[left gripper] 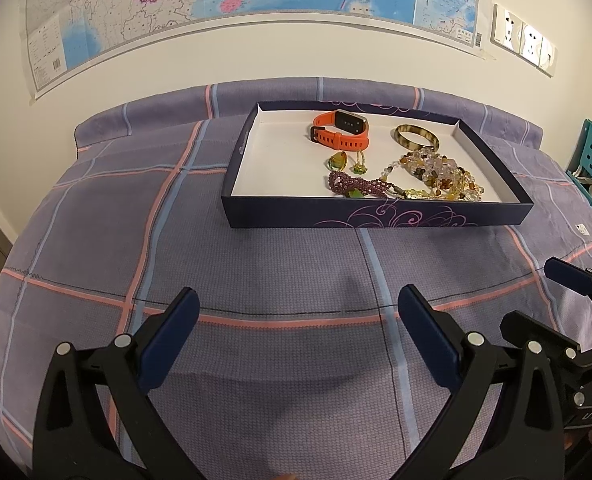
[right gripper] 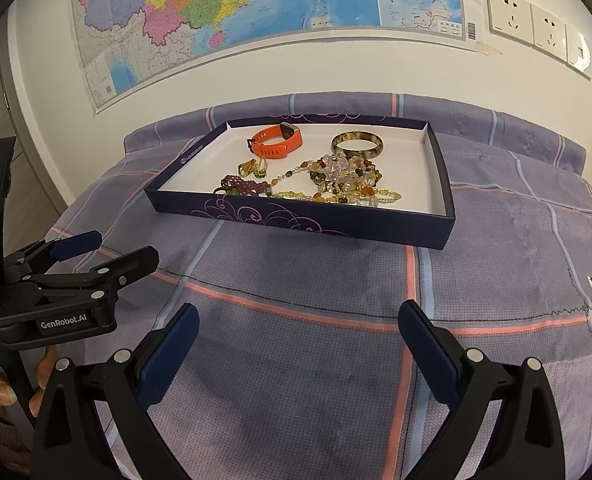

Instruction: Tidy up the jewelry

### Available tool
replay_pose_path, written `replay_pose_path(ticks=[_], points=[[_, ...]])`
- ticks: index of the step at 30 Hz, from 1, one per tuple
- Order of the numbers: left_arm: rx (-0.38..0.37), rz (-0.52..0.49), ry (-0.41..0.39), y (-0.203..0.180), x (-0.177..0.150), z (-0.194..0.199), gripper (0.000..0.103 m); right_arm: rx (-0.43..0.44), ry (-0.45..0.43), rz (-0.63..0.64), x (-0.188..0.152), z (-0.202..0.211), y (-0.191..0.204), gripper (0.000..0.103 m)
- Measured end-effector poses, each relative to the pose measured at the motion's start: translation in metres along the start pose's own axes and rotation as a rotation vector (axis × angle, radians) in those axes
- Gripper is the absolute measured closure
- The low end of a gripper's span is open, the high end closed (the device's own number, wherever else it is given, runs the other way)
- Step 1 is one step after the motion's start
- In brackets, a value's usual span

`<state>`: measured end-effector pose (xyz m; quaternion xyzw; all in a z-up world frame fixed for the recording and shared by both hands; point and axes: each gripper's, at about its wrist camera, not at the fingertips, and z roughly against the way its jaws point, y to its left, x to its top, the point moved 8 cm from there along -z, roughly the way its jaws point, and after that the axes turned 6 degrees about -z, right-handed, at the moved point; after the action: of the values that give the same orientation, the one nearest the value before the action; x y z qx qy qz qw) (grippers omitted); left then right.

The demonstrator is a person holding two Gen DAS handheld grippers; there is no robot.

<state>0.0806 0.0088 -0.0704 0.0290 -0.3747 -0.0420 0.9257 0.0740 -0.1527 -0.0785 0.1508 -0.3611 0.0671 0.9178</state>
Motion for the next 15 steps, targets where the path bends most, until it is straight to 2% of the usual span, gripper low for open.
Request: replay_pose_path(ticks=[15], points=[[-0.006,0.004,0.007,-0.0015,-0.0018,-0.0015,0.005,0.003,0.005,-0.003,-0.0014,-0.0008,0.0007,0.007]])
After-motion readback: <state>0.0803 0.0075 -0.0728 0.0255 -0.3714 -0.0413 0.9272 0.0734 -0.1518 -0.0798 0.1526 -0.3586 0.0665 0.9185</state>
